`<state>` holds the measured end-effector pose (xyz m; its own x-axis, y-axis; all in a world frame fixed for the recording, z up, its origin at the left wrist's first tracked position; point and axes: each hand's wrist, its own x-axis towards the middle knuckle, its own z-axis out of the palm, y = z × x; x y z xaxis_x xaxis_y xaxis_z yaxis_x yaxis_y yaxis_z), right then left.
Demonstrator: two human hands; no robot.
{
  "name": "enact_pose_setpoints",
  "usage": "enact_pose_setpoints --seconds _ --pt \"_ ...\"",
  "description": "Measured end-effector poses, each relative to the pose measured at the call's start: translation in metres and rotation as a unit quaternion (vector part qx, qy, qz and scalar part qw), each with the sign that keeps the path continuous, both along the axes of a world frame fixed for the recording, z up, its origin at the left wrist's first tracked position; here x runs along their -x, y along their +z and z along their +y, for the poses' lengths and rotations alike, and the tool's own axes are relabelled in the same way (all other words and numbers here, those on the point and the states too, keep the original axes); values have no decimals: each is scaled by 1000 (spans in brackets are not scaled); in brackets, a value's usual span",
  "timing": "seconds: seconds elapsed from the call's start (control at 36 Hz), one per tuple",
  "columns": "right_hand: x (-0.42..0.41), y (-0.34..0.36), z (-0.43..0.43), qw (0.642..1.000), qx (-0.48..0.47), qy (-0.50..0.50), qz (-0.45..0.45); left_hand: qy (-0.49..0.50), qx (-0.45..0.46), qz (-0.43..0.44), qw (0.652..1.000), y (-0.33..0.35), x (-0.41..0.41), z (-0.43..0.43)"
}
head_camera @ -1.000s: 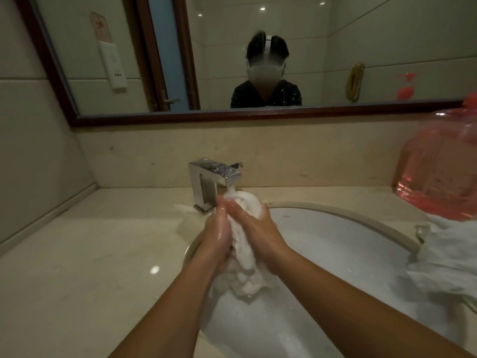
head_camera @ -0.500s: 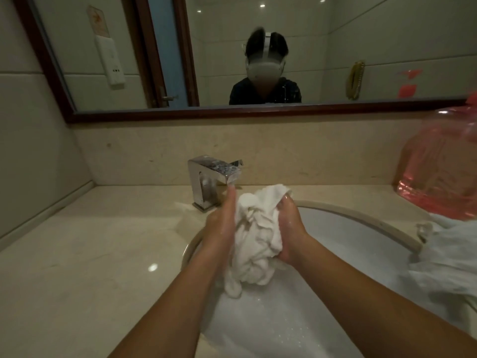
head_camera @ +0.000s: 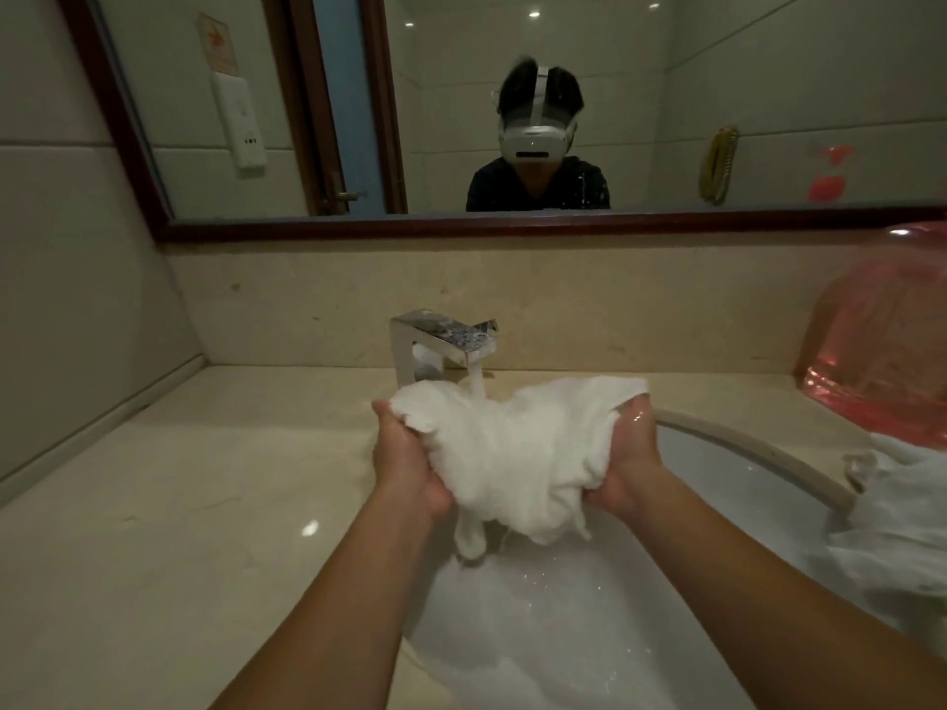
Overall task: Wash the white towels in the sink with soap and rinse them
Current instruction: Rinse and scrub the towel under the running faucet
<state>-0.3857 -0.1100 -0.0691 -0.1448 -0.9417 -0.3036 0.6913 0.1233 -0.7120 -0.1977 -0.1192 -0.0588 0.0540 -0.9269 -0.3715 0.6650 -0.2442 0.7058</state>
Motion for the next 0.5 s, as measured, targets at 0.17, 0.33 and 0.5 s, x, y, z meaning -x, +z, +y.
enact_pose_setpoints --seconds 0.17,0.33,0.5 --pt "1 10 -2 997 67 -9 -28 -49 33 71 996 6 1 1" --pt "-5 15 -1 995 93 -4 -34 -36 29 60 997 1 -3 -9" --pt "-6 15 1 991 117 20 -60 -9 16 81 997 -8 -4 -13"
